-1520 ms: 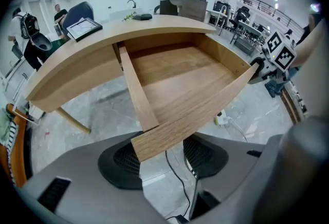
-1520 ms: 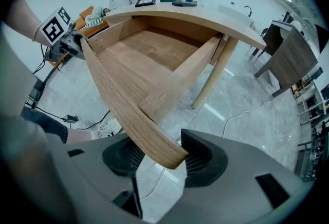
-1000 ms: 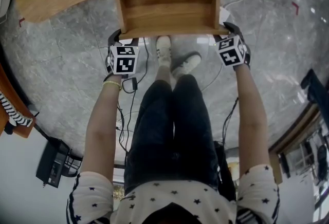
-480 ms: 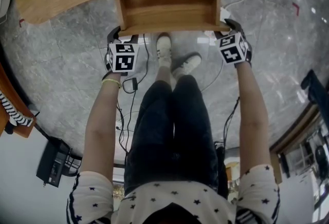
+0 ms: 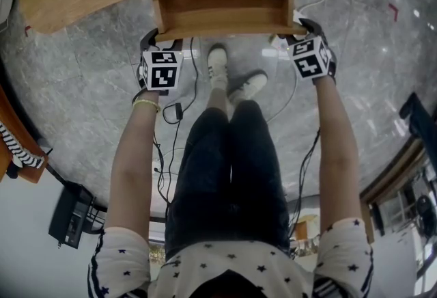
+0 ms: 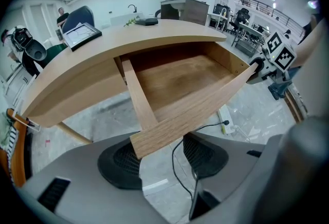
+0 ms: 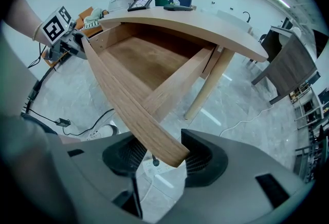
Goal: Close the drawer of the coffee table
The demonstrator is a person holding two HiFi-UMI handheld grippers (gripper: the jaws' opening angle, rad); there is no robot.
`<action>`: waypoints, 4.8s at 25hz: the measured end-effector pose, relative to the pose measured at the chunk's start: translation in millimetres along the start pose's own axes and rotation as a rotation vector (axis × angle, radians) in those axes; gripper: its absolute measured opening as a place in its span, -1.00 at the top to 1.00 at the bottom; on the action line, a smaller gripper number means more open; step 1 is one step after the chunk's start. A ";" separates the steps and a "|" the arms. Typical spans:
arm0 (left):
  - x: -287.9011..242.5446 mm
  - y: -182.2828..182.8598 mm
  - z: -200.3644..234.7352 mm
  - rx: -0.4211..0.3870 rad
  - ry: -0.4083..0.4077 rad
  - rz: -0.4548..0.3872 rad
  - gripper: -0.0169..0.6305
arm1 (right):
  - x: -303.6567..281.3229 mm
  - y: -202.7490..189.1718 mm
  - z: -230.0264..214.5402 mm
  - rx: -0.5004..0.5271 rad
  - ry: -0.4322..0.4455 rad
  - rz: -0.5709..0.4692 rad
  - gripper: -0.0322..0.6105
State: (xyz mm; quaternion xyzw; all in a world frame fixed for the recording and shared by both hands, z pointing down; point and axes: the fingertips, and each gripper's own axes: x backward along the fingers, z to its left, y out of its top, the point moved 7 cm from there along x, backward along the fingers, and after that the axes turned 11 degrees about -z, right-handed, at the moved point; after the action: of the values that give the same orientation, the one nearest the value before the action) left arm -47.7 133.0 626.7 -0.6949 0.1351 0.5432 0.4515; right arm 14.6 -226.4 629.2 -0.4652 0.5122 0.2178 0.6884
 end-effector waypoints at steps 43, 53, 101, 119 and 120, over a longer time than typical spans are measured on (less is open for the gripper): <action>-38.3 65.0 41.5 0.031 0.031 -0.055 0.20 | -29.0 59.6 -54.5 -0.016 -0.054 -0.046 0.23; -45.6 74.8 48.5 0.068 0.053 -0.077 0.20 | -35.9 70.8 -65.5 -0.022 -0.064 -0.056 0.23; -69.4 107.6 66.6 0.496 0.151 -0.234 0.22 | -52.3 89.3 -103.7 -0.557 -0.261 -0.251 0.20; -31.6 98.9 40.7 0.498 0.155 -0.274 0.46 | -15.2 90.0 -55.9 -0.566 -0.216 -0.300 0.44; -27.9 98.6 37.6 0.500 0.150 -0.281 0.47 | -12.0 89.7 -51.9 -0.563 -0.219 -0.297 0.47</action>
State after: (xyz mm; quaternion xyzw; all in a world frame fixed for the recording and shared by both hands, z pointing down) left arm -148.7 98.9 603.7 -0.6122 0.2001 0.3726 0.6681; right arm -85.7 -226.7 600.5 -0.6804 0.2813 0.2967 0.6082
